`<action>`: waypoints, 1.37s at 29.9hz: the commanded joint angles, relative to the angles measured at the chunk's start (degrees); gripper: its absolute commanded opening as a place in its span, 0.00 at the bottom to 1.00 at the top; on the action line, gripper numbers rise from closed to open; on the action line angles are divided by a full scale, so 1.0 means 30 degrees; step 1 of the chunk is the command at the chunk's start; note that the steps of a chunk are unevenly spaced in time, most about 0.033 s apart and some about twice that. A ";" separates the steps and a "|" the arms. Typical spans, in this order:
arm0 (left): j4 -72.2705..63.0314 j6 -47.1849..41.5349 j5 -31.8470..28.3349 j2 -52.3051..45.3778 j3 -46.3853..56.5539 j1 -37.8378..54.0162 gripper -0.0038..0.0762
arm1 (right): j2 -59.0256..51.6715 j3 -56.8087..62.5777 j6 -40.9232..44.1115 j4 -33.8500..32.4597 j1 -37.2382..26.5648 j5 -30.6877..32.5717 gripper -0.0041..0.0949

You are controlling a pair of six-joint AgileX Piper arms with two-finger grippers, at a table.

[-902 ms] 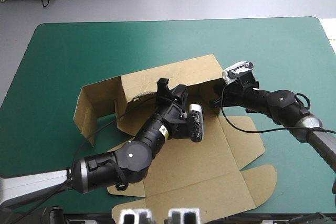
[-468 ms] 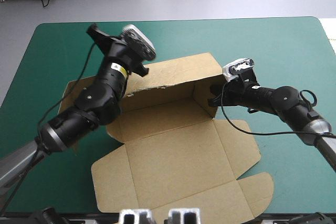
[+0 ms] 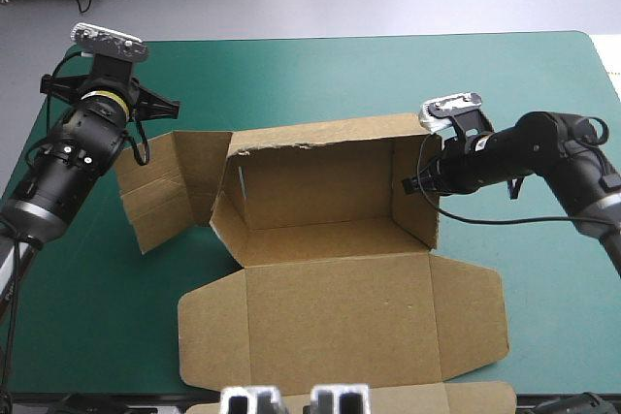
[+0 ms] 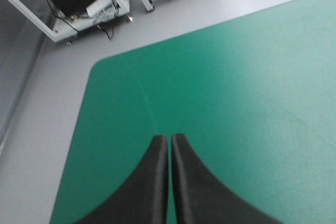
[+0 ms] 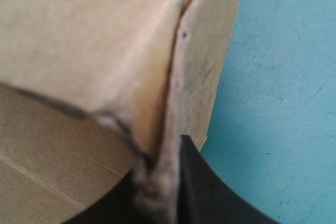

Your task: Fold the box

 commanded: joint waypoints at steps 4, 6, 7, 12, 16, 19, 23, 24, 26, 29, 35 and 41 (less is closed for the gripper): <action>-0.5608 0.4057 0.0076 -0.0686 -0.0659 0.1309 0.06 | 0.2394 -0.1005 -0.0435 -0.0179 0.0021 0.1423 0.04; -0.6522 0.4792 0.0568 -0.0686 -0.0659 0.1309 0.06 | 0.3412 -0.1005 -0.1158 -0.0371 0.0021 0.0431 0.04; -0.6928 0.4973 0.0737 -0.0686 -0.0659 0.1309 0.06 | 0.3841 -0.1005 -0.1495 -0.0371 0.0021 -0.0294 0.04; -0.8026 0.5492 0.0983 -0.0686 -0.0659 0.1309 0.06 | 0.4872 -0.1005 -0.2199 -0.0381 0.0021 -0.3505 0.06; -0.8026 0.5777 0.0983 -0.0686 -0.0659 0.1309 0.06 | 0.4906 -0.1039 -0.2141 -0.0655 0.0021 -0.4665 0.19; -0.8026 0.5857 0.0983 -0.0686 -0.0659 0.1309 0.06 | 0.4906 -0.1039 -0.2049 -0.0655 0.0021 -0.5443 0.32; -0.8025 0.6228 0.0983 -0.0651 -0.0659 0.1309 0.06 | 0.4906 -0.1653 -0.2049 -0.0907 0.0021 -0.5453 0.40; -0.8025 0.6282 0.0983 -0.0651 -0.0659 0.1309 0.06 | 0.4906 -0.2031 -0.2049 -0.1028 -0.0013 -0.5207 0.40; -0.8025 0.6282 0.1032 -0.0651 -0.0659 0.1309 0.06 | 0.4796 -0.3000 -0.2049 -0.1414 -0.0013 -0.4721 0.40; -0.8025 0.6282 0.1053 -0.0651 -0.0659 0.1309 0.06 | 0.4475 -0.4721 -0.2049 -0.1947 -0.0013 -0.3979 0.40; -0.8025 0.6282 0.1442 -0.0651 -0.0659 0.1309 0.06 | 0.3560 -0.8681 -0.1608 -0.2600 -0.0013 -0.0889 0.40; -0.7709 0.5834 0.4941 -0.0651 -0.0659 0.1309 0.06 | 0.2913 -1.0149 -0.0077 -0.3412 -0.0013 0.3254 0.40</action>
